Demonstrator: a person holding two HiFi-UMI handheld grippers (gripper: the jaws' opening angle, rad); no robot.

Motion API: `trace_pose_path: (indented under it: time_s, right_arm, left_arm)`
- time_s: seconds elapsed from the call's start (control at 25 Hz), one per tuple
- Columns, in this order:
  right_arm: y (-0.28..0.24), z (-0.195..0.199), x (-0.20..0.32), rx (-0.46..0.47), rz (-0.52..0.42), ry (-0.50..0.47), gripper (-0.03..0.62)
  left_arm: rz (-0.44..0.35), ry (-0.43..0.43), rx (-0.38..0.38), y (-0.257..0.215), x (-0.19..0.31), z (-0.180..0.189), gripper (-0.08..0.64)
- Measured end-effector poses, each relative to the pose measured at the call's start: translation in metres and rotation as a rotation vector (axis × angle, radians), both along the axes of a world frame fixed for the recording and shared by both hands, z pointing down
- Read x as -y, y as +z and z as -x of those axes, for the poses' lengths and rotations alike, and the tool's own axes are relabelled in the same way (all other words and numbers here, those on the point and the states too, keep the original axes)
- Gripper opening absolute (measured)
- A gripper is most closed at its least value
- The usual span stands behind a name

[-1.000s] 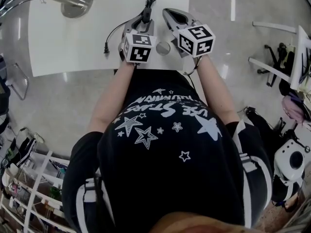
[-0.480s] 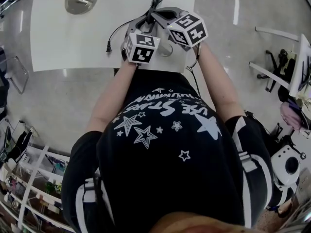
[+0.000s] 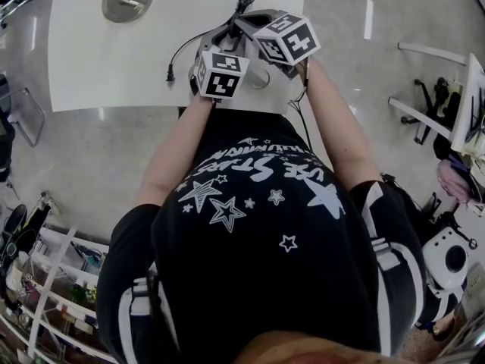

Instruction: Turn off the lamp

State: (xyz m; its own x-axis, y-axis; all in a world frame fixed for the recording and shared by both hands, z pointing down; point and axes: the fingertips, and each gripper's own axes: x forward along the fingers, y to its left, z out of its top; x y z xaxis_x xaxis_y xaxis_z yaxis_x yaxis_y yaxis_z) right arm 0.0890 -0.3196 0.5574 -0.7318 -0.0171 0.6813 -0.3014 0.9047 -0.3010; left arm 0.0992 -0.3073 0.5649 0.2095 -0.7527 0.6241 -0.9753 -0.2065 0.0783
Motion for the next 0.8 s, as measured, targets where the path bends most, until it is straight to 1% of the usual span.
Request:
trace_pose_path:
  time_s: [0.2,0.28,0.4,0.48,0.64,0.8]
  right_arm:
    - [-0.001,0.001,0.0,0.008,0.011,0.006,0.006]
    - [-0.003,-0.001,0.001,0.031,0.007,0.02,0.006]
    - [-0.012,-0.009,0.006,0.105,0.036,0.112,0.006]
    - [-0.017,-0.02,0.008,0.135,0.055,0.174,0.006]
    - [-0.02,-0.042,0.002,0.151,0.075,0.236,0.006]
    - [-0.021,-0.058,-0.004,0.186,0.101,0.292,0.006]
  left_arm:
    - [-0.002,-0.002,-0.009,0.0,0.001,0.001,0.142]
    - [-0.005,-0.005,-0.011,-0.001,0.001,0.001,0.143]
    - [-0.004,-0.005,-0.005,0.0,0.0,0.0,0.143]
    - [-0.004,-0.002,-0.01,-0.001,0.0,0.0,0.143]
    - [-0.017,0.003,-0.051,-0.005,-0.003,-0.002,0.144]
    - [-0.038,0.018,-0.049,-0.011,-0.008,-0.005,0.144]
